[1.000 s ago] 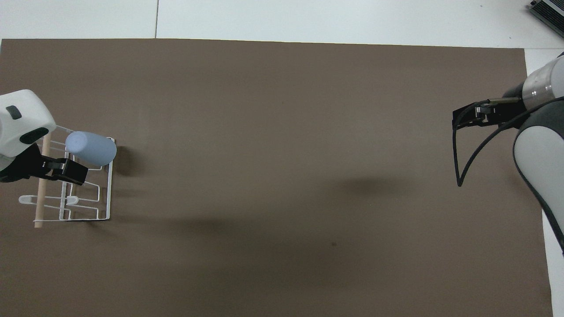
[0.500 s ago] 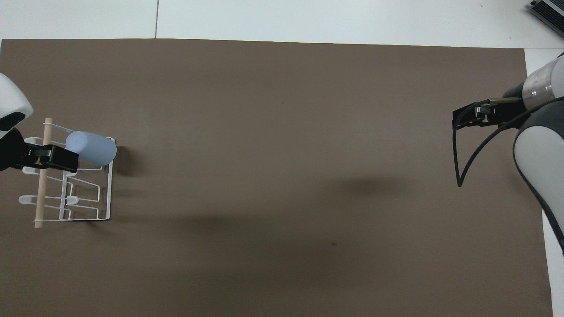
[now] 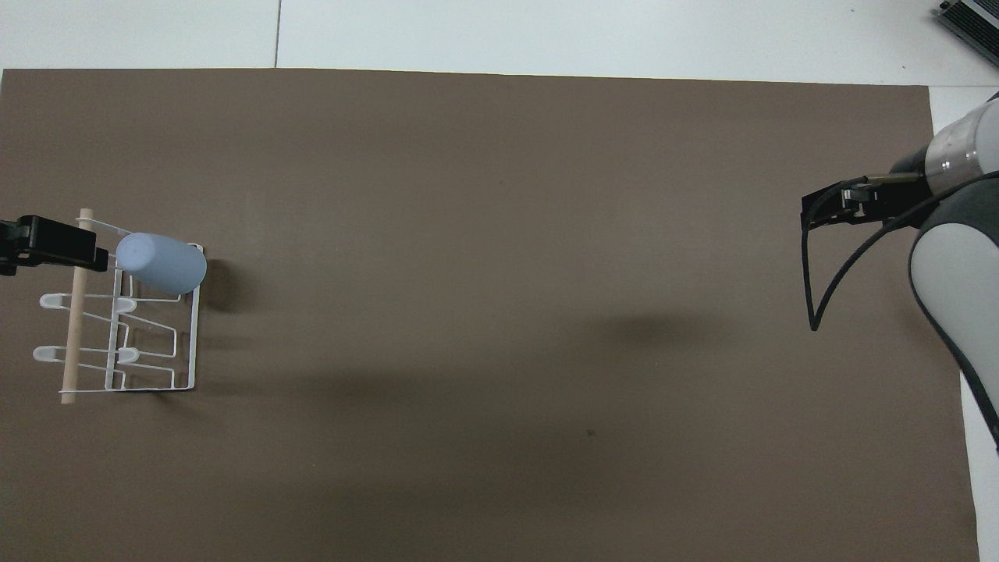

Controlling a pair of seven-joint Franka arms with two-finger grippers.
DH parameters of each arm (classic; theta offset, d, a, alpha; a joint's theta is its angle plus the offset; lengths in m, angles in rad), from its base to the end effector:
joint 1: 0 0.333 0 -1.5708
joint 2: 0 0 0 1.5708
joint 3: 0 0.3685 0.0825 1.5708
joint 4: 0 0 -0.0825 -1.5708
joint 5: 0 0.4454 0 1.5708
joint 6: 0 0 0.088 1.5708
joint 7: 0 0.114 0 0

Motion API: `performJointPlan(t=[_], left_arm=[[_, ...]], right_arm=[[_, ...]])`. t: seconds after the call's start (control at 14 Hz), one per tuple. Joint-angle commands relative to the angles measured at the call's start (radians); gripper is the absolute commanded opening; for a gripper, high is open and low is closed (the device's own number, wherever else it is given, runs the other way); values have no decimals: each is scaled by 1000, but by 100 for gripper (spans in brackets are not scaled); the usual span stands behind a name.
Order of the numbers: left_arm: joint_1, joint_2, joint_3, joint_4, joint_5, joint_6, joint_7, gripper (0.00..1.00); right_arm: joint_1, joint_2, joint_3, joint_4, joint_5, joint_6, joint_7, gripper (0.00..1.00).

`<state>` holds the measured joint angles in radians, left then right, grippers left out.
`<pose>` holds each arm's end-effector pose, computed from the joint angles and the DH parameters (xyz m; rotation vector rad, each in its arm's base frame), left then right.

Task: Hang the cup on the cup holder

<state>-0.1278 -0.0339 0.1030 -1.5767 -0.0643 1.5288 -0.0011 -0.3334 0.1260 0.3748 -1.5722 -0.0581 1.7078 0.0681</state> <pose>0.5990 -0.0212 0.6840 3.0737 -0.0400 -0.0231 0.6674 0.0074 0.6057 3.1307 -0.0351 0.0298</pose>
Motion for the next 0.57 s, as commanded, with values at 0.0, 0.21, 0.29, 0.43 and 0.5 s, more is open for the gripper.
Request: performJointPlan(t=[0.0, 0.21, 0.29, 0.43, 0.5], left_arm=[[-15, 20, 14, 40, -3, -35, -20, 100], [-16, 6, 15, 40, 38, -52, -19, 100], [-18, 0, 12, 38, 44, -55, -19, 100], [-27, -3, 12, 30, 44, -68, -19, 100], [-30, -6, 9, 30, 44, -75, -19, 100]], right_arm=[[-10, -25, 6, -23, 20, -7, 15, 100], [-10, -25, 6, -23, 20, -7, 15, 100], [-10, -25, 6, -23, 20, -7, 15, 100], [-10, -25, 6, -23, 20, -7, 15, 100], [-10, -25, 6, -23, 20, -7, 15, 100]])
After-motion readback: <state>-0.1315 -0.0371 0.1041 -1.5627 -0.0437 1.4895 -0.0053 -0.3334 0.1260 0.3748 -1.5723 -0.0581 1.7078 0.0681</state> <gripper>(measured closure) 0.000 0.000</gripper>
